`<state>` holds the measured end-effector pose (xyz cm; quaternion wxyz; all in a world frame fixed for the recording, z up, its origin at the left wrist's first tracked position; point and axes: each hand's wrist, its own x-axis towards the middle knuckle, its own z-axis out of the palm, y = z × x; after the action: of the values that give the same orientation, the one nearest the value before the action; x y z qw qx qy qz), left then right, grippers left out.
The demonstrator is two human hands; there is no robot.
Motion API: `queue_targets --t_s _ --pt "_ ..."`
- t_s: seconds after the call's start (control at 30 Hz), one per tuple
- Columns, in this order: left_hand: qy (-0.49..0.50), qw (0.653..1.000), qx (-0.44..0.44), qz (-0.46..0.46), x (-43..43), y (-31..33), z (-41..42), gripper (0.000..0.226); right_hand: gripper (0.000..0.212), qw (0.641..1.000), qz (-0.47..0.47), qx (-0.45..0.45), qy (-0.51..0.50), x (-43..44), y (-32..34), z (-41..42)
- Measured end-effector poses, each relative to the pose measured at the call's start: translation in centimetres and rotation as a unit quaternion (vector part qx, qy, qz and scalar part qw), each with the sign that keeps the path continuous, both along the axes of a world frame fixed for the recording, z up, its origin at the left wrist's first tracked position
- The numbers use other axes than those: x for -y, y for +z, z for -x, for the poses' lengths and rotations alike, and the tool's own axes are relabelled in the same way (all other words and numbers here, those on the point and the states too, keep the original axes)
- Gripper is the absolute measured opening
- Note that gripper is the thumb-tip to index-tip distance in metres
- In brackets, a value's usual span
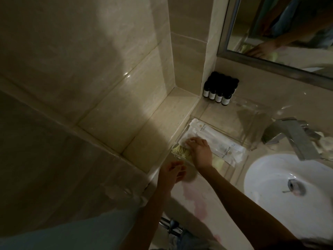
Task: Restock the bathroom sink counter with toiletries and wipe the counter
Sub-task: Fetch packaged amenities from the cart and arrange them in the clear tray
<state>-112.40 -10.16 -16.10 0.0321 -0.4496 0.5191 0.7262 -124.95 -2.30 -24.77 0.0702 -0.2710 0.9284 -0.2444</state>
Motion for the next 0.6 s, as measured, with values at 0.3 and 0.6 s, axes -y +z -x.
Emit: queue_targets --t_s 0.3,0.6 --pt "-0.014 0.997 -0.021 0.067 0.4 0.1 -0.8 0.012 0.03 0.997 0.06 0.053 0.009 -1.9 2.1 -0.2" --pt "-0.131 0.917 -0.058 0.372 1.6 0.9 -4.6 0.012 0.024 0.98 0.179 0.018 -0.078 -6.0 6.3 -5.5"
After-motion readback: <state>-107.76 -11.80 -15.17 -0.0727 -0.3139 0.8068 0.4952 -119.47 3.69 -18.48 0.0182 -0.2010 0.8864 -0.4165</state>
